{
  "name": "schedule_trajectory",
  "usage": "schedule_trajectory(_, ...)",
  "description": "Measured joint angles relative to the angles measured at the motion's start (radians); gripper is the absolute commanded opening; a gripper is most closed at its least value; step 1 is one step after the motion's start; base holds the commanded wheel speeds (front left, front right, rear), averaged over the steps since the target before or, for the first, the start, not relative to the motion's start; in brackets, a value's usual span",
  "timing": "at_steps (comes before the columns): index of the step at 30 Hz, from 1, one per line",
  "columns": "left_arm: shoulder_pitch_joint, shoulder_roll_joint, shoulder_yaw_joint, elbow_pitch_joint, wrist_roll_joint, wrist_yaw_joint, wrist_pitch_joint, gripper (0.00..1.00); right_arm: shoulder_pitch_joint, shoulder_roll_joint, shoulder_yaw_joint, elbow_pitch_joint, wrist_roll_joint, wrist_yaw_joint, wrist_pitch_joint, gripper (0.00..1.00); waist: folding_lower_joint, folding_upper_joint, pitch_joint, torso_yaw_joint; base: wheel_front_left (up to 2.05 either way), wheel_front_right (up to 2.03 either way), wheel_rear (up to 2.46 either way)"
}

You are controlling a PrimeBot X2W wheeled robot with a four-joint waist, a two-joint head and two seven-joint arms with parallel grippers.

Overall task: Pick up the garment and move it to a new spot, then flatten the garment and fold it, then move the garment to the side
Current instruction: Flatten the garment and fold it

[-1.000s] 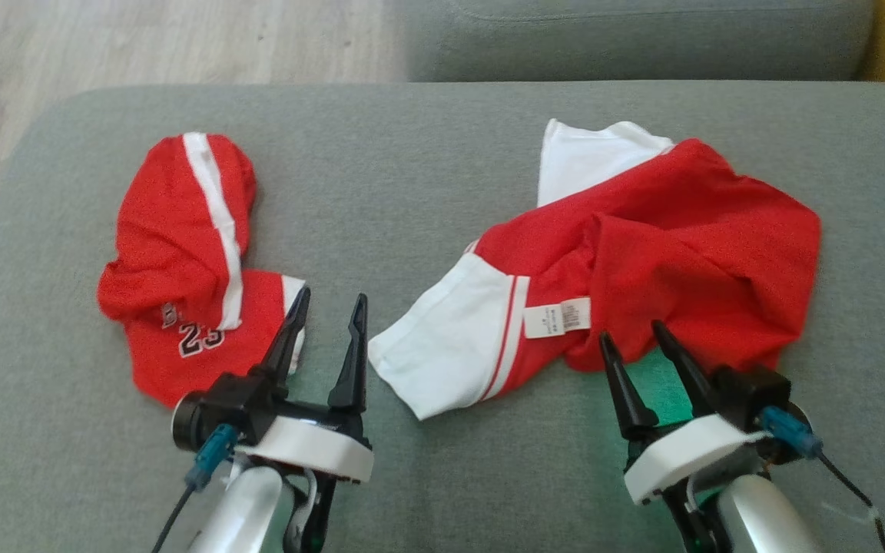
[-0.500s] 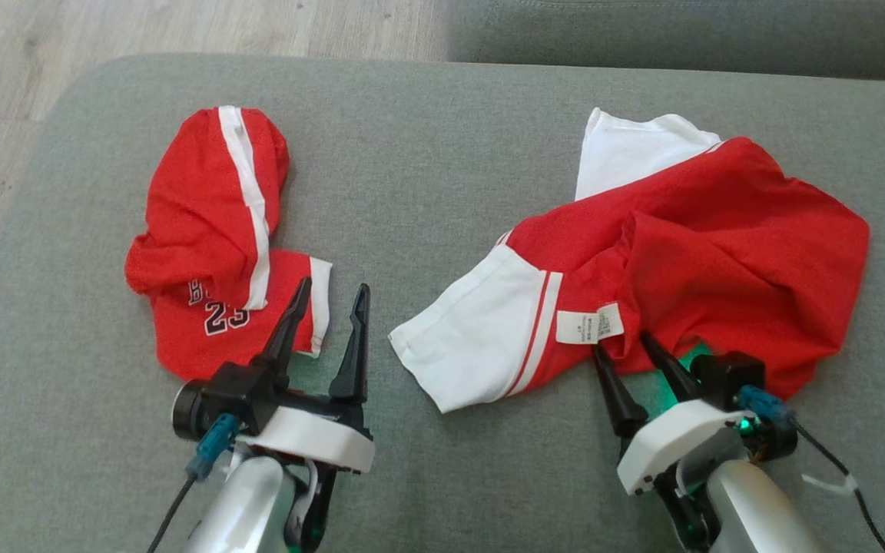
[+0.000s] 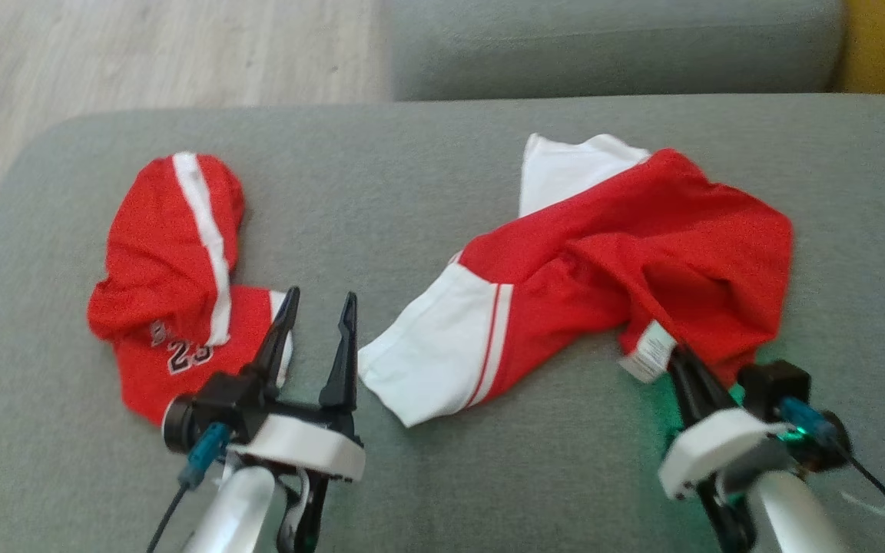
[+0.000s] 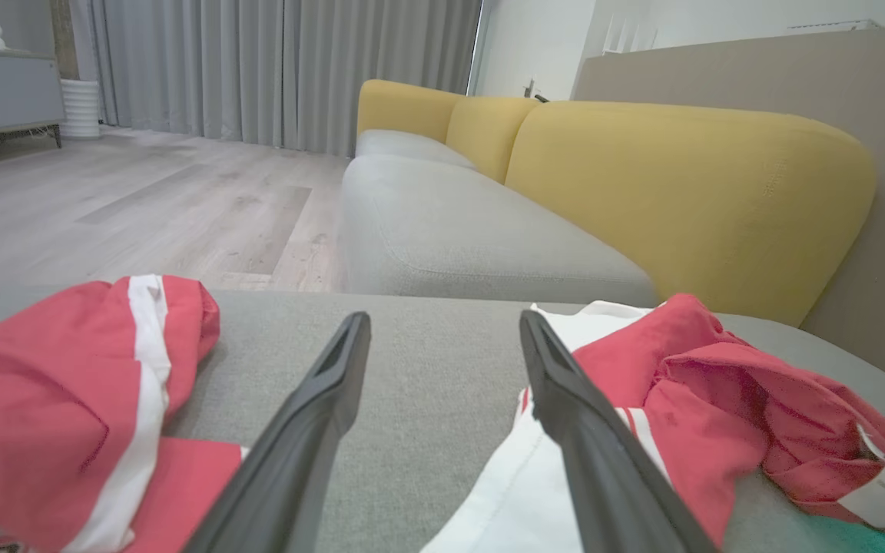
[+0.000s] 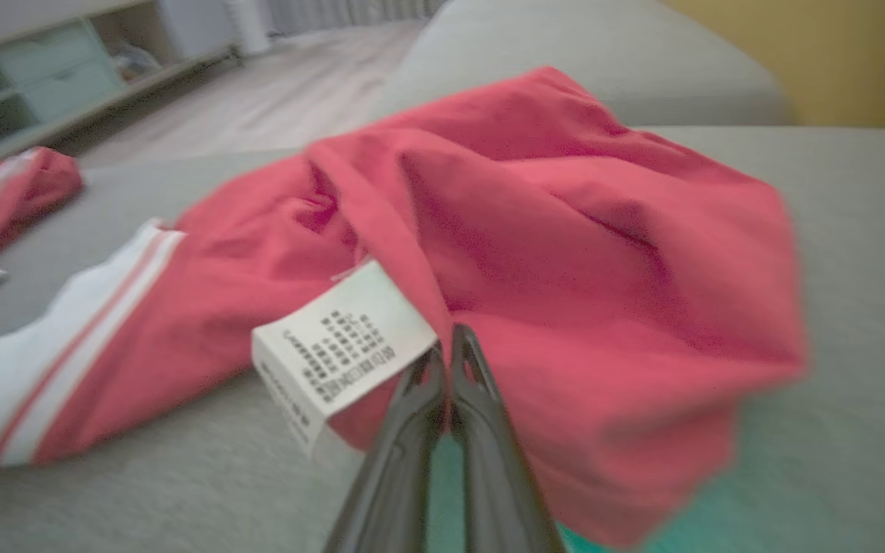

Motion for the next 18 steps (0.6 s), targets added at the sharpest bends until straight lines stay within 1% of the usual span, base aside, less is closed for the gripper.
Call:
schedule_trajectory(4,0.032,0.0,0.003,-0.001,0.0,0.006,0.0,1.0,0.102,-0.006,-0.094,-0.124,-0.107,0.0,0.075,0.0,-0.0001,0.0,-0.031,-0.045,0.0,0.0,0.0)
schedule_trajectory(6,0.041,0.0,0.003,-0.001,-0.001,0.008,0.0,1.0,0.158,-0.03,-0.128,-0.203,-0.147,0.0,0.122,0.0,-0.0001,0.0,-0.045,-0.068,0.0,0.0,0.0)
schedule_trajectory(11,0.044,-0.001,0.001,-0.007,-0.002,0.01,0.0,1.0,0.283,-0.1,-0.235,-0.39,-0.189,0.0,0.238,0.0,-0.0001,0.0,-0.071,-0.118,0.0,0.0,0.0)
schedule_trajectory(14,0.044,-0.001,-0.006,-0.009,-0.016,0.018,0.0,1.0,0.335,-0.136,-0.285,-0.467,-0.224,0.0,0.281,0.0,-0.0001,0.0,-0.08,-0.137,0.0,0.0,0.0)
schedule_trajectory(16,0.044,-0.001,-0.014,-0.011,-0.022,0.023,0.0,1.0,0.359,-0.146,-0.301,-0.505,-0.237,0.0,0.313,0.0,-0.0001,0.0,-0.084,-0.145,0.0,0.0,0.0)
schedule_trajectory(17,0.044,-0.001,-0.017,-0.011,-0.022,0.026,0.0,1.0,0.37,-0.152,-0.303,-0.519,-0.251,0.0,0.324,0.99,-0.0001,0.0,-0.084,-0.147,0.0,0.0,0.0)
schedule_trajectory(18,0.044,-0.001,-0.022,-0.011,-0.022,0.027,0.0,1.0,0.379,-0.153,-0.31,-0.53,-0.261,0.0,0.331,1.0,0.0,0.0,-0.085,-0.148,0.0,0.0,0.0)
